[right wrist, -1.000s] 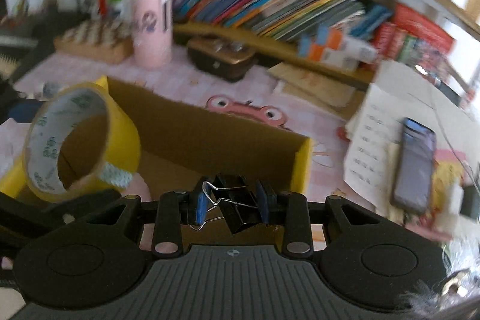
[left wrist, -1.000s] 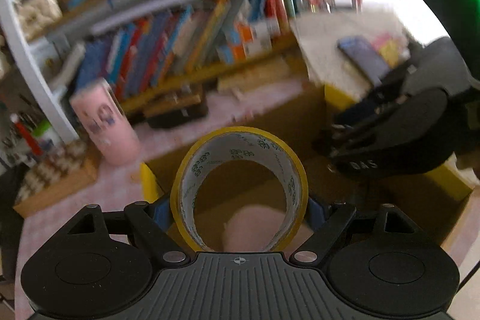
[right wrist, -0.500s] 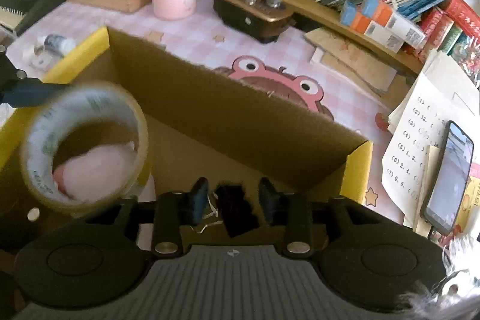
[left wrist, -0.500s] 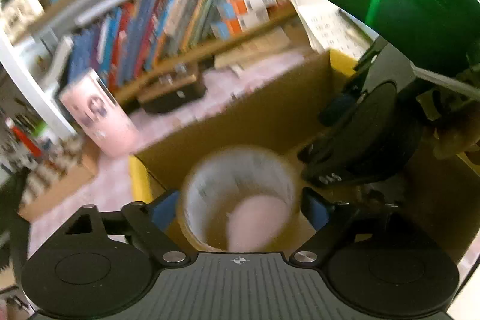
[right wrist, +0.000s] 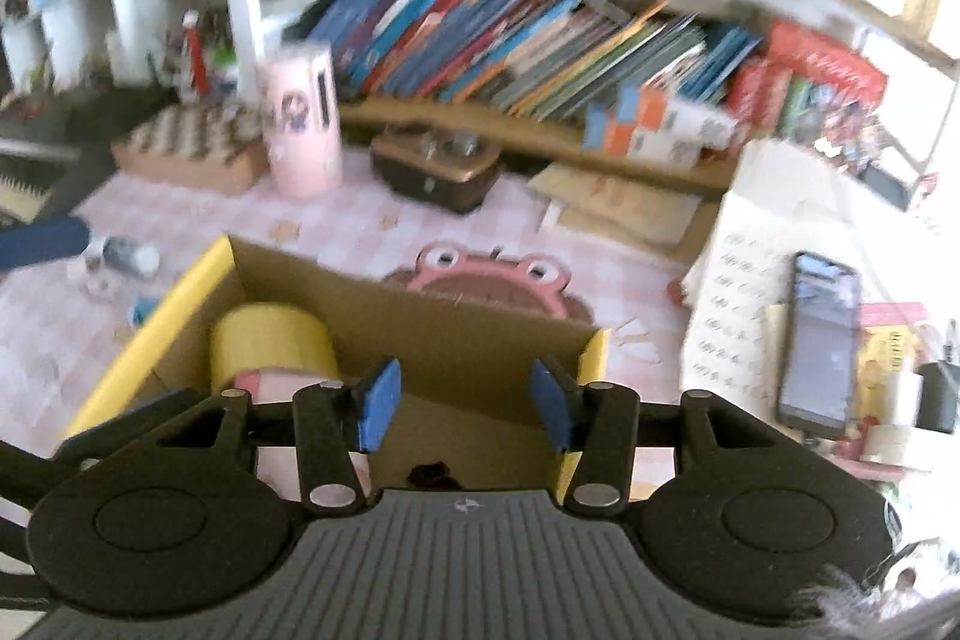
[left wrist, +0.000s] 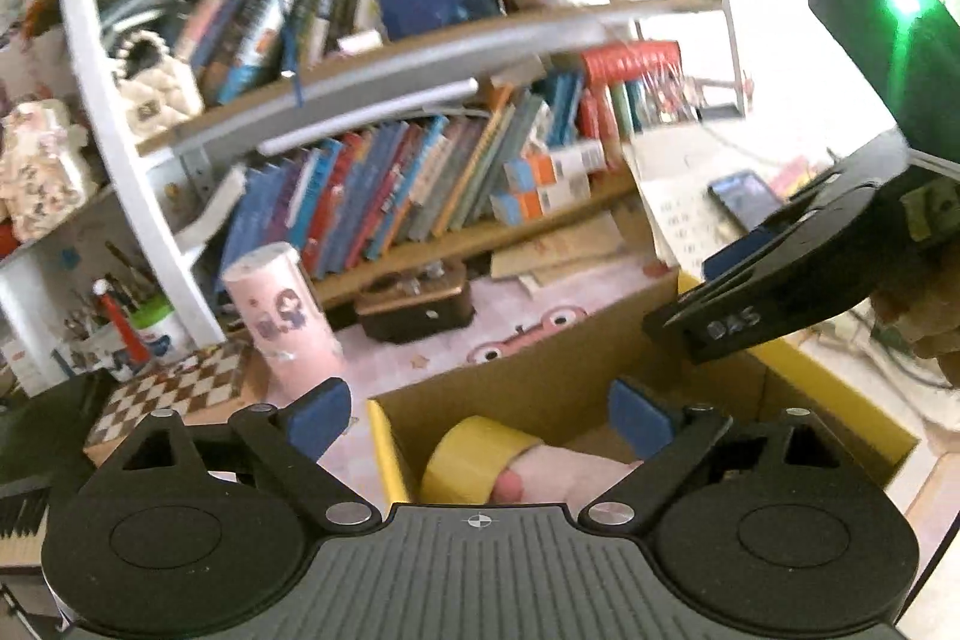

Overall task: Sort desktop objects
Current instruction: 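Lower both held items into the box and open both grippers, then withdraw both tools from the box toward the white plug and blue eraser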

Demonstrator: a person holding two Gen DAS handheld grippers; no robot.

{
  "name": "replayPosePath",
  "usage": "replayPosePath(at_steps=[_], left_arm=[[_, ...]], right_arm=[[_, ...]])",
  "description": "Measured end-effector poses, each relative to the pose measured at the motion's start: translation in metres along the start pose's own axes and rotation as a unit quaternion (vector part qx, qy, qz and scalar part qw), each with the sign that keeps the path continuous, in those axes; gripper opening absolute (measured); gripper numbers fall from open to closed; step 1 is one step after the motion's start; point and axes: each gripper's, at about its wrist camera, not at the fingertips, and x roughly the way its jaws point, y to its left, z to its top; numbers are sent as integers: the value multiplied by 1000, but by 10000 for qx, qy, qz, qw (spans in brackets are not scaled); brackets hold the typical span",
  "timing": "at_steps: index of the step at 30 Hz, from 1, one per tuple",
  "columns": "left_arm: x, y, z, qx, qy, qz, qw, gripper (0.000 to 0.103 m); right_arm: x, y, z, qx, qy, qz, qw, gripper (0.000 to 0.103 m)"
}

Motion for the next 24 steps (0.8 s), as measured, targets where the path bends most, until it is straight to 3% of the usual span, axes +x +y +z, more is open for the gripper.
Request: replayPosePath(at_steps=[7,13,19,24], left_arm=[[-49,25,-14,-593,-469,280,9967,97],[-79,46,-37,-939,-592,421,9929,97],[-106,46,-70,-643,-687,530,9941,99],[-123,50,-97,-579,-421,527,9960,99]], right_arm=[[-59,12,-21,224,-733,-405,9962,47],[-96,34,-58,297,-1175,-979,9878,47],[-114,62,-100,715,-1151,-1359,9814,47],[-121,97,-134,1020,-916,-1541,9785,47]])
